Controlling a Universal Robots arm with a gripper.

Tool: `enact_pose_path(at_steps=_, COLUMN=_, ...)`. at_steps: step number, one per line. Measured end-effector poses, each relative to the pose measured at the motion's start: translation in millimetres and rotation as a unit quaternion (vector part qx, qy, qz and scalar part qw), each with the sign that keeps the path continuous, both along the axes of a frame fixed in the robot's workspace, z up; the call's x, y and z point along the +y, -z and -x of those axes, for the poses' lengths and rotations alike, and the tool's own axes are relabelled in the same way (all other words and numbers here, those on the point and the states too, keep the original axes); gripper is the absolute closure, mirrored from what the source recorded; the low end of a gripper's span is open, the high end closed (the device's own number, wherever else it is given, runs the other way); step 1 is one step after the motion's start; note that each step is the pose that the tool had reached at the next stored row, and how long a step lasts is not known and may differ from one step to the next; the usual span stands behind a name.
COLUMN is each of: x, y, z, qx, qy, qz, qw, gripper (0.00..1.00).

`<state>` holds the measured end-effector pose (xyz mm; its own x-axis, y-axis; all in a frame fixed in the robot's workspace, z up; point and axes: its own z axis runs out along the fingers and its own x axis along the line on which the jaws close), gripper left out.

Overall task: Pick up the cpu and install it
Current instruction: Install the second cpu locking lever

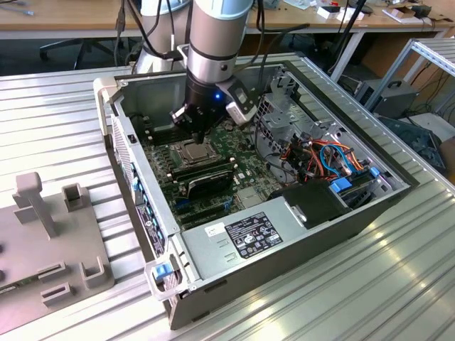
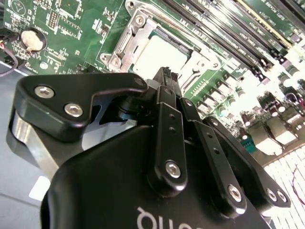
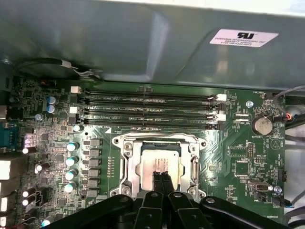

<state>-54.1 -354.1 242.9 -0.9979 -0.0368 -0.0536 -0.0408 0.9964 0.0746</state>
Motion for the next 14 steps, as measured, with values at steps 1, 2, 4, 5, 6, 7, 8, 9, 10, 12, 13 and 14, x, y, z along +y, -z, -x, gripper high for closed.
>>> enact_pose_path(at_steps=1, x=0.0, y=-2.2, z=-0.1, qx=0.0014, qy=0.0, qz=0.0006, qw=1.0, gripper=0.89)
enact_pose_path(at_steps=2, x=0.0, y=-3.7, z=-0.2, qx=0.0023, qy=0.0, qz=0.0009, qw=1.0, gripper=0.89)
enact_pose_path(at_steps=4, x=0.0, y=-6.4, z=-0.3, qx=0.0038, qy=0.0, qz=0.0016, qw=0.99999, gripper=0.89)
enact_pose_path(at_steps=5, x=0.1, y=-6.5, z=-0.3, qx=0.0038, qy=0.0, qz=0.0016, qw=0.99999, gripper=0.89)
enact_pose_path(at_steps=6, x=0.0, y=-6.6, z=-0.3, qx=0.0038, qy=0.0, qz=0.0016, qw=0.99999, gripper=0.89)
enact_pose_path(at_steps=7, x=0.0, y=-6.6, z=-0.3, qx=0.0038, qy=0.0, qz=0.0016, qw=0.99999, gripper=0.89)
enact_pose_path(at_steps=8, x=0.0, y=-6.7, z=-1.2, qx=0.0039, qy=0.0, qz=0.0018, qw=0.99999, gripper=0.89)
enact_pose_path(at_steps=9, x=0.0, y=-6.7, z=-1.6, qx=0.0039, qy=0.0, qz=0.0018, qw=0.99999, gripper=0.89)
enact_pose_path(at_steps=10, x=0.0, y=-6.7, z=-1.6, qx=0.0039, qy=0.0, qz=0.0017, qw=0.99999, gripper=0.89)
enact_pose_path(at_steps=12, x=0.0, y=-6.6, z=-2.2, qx=0.0039, qy=0.0, qz=0.0017, qw=0.99999, gripper=0.89)
enact_pose_path(at_steps=13, x=0.0, y=-6.6, z=-2.3, qx=0.0039, qy=0.0, qz=0.0016, qw=0.99999, gripper=0.89)
enact_pose_path(at_steps=14, x=0.0, y=-6.6, z=-2.3, qx=0.0039, qy=0.0, qz=0.0016, qw=0.99999, gripper=0.89)
